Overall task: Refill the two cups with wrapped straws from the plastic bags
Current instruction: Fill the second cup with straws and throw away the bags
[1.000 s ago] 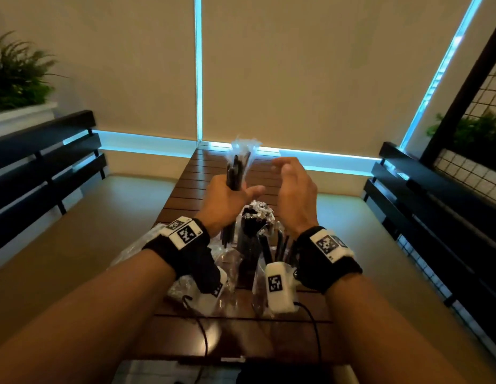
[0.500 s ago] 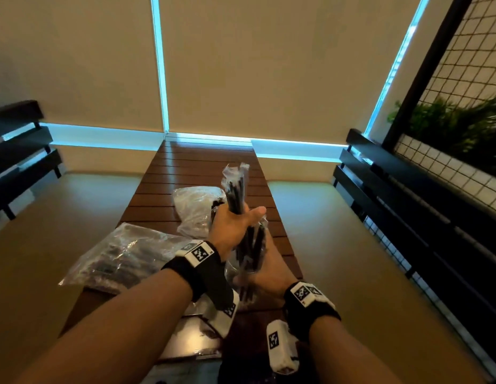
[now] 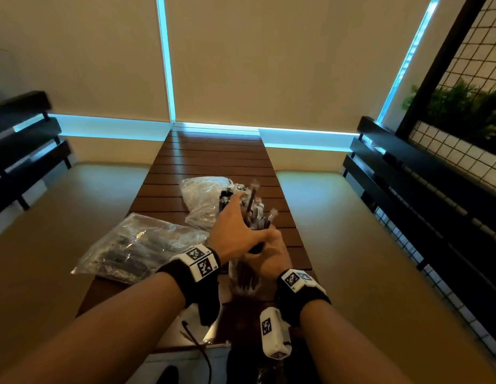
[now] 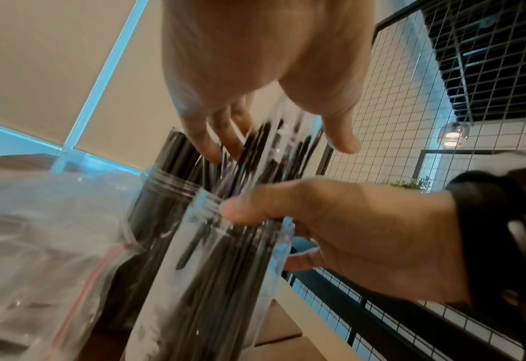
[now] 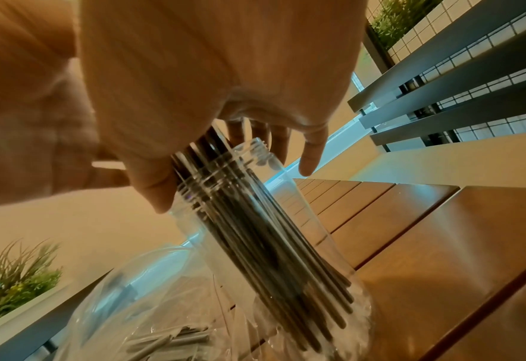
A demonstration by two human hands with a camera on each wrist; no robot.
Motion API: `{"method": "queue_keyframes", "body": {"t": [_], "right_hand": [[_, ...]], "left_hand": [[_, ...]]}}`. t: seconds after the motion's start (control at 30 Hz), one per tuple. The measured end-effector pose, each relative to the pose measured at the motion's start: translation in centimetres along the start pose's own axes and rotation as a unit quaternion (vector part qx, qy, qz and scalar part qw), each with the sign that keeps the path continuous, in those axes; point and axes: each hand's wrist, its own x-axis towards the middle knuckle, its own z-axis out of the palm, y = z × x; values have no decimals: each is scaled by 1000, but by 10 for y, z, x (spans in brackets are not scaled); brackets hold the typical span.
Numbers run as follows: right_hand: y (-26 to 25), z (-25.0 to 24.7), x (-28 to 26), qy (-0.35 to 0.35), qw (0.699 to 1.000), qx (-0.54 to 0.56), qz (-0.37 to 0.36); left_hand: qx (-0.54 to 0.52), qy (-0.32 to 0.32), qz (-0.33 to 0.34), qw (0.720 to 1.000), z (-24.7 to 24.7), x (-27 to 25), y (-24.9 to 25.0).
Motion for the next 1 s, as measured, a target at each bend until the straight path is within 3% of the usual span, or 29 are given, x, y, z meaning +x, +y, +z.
{"method": "queue_keyframes", "body": {"t": [0.13, 0.27, 0.33, 0.4, 0.47, 0.5, 0.57, 0.63, 0.67, 0.73, 0.83, 0.93, 1.0], "right_hand": [[-7, 0, 0, 13, 1000, 5, -6], [-13, -3, -4, 12, 1000, -1, -7], [-10, -2, -1, 11, 1000, -19, -12], [-12, -4, 0, -4, 999, -37, -20], [-12, -6, 3, -10, 999, -37, -19], [-11, -5, 5, -13, 999, -48, -16], [-9, -2, 7, -16, 995, -93, -29], [-12, -6, 0, -14, 997, -74, -25], [-13, -11, -3, -11, 999, -50, -12], [-16, -20, -9, -35, 998, -48, 10], [-19, -33, -16, -127, 982, -121, 64], [-25, -54, -32, -230, 940, -212, 137], [-25, -56, -39, -249, 923, -263, 133]], "left_hand": [[65, 67, 83, 992, -16, 5, 20], [191, 38, 188, 963, -21, 15, 34], [258, 14, 185, 948, -19, 16, 29], [292, 42, 181, 938, -17, 14, 24], [268, 73, 239, 930, -15, 13, 24], [261, 57, 286, 920, -13, 14, 25], [297, -43, 352, 887, -8, 18, 21], [383, -172, 320, 849, -5, 19, 11], [403, -201, 301, 840, -4, 18, 4], [348, -177, 290, 874, -8, 14, -1], [228, -75, 256, 937, -24, 8, 11], [187, 17, 181, 965, -50, 13, 10], [209, 40, 110, 971, -72, 17, -6]]}}
